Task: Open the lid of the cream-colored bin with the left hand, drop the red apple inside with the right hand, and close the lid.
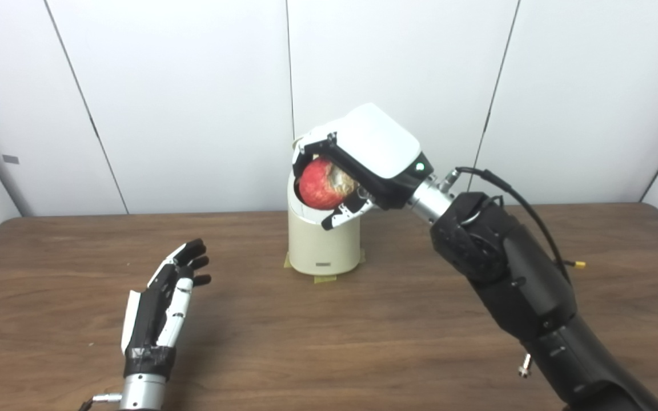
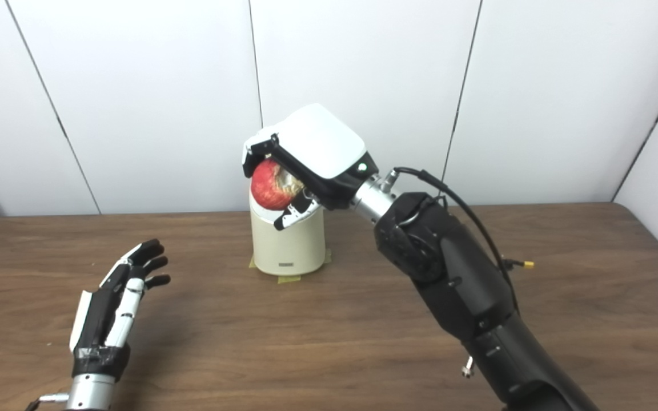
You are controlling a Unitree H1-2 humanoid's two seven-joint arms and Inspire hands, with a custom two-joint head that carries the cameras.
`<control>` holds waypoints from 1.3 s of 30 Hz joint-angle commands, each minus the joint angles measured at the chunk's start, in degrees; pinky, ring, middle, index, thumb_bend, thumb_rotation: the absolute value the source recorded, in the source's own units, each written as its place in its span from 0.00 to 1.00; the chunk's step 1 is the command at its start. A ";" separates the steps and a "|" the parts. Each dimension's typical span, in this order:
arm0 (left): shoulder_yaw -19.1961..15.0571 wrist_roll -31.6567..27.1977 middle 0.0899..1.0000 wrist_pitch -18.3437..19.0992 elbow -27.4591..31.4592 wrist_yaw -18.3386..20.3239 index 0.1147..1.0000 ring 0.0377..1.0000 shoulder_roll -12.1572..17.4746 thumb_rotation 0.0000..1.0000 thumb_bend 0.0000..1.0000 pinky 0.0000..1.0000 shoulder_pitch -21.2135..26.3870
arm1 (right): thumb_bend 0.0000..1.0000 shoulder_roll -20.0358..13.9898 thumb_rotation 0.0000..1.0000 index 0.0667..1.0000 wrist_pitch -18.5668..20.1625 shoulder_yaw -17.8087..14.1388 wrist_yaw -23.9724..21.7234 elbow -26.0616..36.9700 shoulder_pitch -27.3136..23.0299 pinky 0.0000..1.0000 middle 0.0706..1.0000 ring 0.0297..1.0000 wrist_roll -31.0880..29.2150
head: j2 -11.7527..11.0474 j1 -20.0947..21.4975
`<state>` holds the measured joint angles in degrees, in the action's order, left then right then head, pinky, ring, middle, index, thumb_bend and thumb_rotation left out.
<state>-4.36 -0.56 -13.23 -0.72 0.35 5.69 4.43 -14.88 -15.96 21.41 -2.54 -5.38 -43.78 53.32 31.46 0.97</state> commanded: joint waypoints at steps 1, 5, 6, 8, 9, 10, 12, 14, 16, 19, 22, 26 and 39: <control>0.63 1.44 0.83 -0.18 1.13 -0.44 0.80 0.81 -0.47 0.72 0.25 0.72 -0.21 | 0.51 0.59 0.00 0.44 -0.69 -0.14 4.29 -1.94 -4.81 0.30 0.53 0.38 1.97 | 0.06 -0.14; 0.93 2.44 0.83 0.09 1.27 -0.76 0.79 0.81 -0.43 0.73 0.26 0.73 -0.31 | 0.51 1.60 0.00 0.43 -0.74 0.64 7.49 -7.69 -6.16 0.32 0.54 0.40 3.37 | 0.10 -0.21; 0.96 2.59 0.83 -0.02 1.21 -0.83 0.79 0.81 -0.42 0.73 0.26 0.73 -0.31 | 0.51 1.77 0.00 0.43 -0.84 0.82 8.46 -9.01 -6.47 0.32 0.54 0.40 3.57 | 0.10 -0.21; 0.97 2.53 0.83 -0.41 1.00 -0.85 0.79 0.82 -0.39 0.74 0.27 0.73 -0.25 | 0.51 2.10 0.00 0.43 -1.02 1.11 10.53 -12.10 -7.18 0.32 0.54 0.40 3.73 | 0.10 -0.21; 0.98 2.40 0.83 -0.57 0.96 -0.82 0.79 0.82 -0.42 0.74 0.27 0.73 -0.28 | 0.51 2.20 0.00 0.42 -1.08 1.31 11.38 -13.45 -7.51 0.32 0.54 0.41 3.78 | 0.15 -0.10; 0.98 2.31 0.83 -0.69 0.93 -0.82 0.79 0.82 -0.46 0.74 0.27 0.73 -0.32 | 0.51 2.23 0.00 0.42 -1.29 1.57 12.57 -14.97 -7.92 0.32 0.54 0.41 3.99 | 0.19 -0.14; 1.01 2.13 0.83 -0.44 1.11 -0.76 0.79 0.82 -0.55 0.74 0.26 0.73 -0.38 | 0.51 2.25 0.00 0.42 -1.33 1.95 14.06 -16.78 -8.52 0.33 0.54 0.40 4.21 | 0.17 -0.08; 1.07 2.13 0.83 0.32 1.43 -0.76 0.79 0.82 -0.64 0.74 0.26 0.73 -0.41 | 0.49 2.31 0.00 0.43 -0.85 2.18 14.45 -17.40 -8.85 0.32 0.55 0.41 4.15 | 0.15 -0.04; 1.17 2.20 0.83 0.22 1.23 -0.74 0.79 0.82 -0.67 0.72 0.26 0.73 -0.31 | 0.49 2.41 0.00 0.44 -0.41 2.38 15.04 -18.23 -9.15 0.32 0.55 0.42 4.28 | 0.07 -0.04; 1.34 2.21 0.83 -0.22 0.91 -0.64 0.79 0.81 -0.64 0.71 0.27 0.73 -0.18 | 0.49 2.38 0.00 0.44 -0.06 2.42 15.76 -19.17 -9.43 0.32 0.55 0.41 4.02 | 0.00 -0.14; 1.46 2.19 0.82 -0.37 0.80 -0.58 0.79 0.81 -0.52 0.72 0.26 0.73 -0.15 | 0.49 2.27 0.00 0.45 0.17 2.44 16.46 -19.63 -9.58 0.32 0.55 0.40 4.01 | -0.08 -0.03; 1.53 2.23 0.83 -0.67 0.57 -0.58 0.79 0.81 -0.41 0.72 0.26 0.73 -0.10 | 0.49 2.14 0.00 0.44 1.04 2.55 17.37 -19.80 -9.64 0.31 0.55 0.41 4.71 | -0.13 0.04; 1.47 2.51 0.83 -0.20 0.82 -0.83 0.80 0.81 -0.60 0.72 0.25 0.72 -0.09 | 0.83 2.79 0.02 0.56 7.23 2.27 16.80 -17.38 -8.32 0.45 0.65 0.57 6.15 | -0.09 0.17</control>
<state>-3.15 1.62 -12.17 -0.08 -0.08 5.64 4.27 -12.09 -10.54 24.39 14.09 -25.46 -49.52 59.58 31.38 1.06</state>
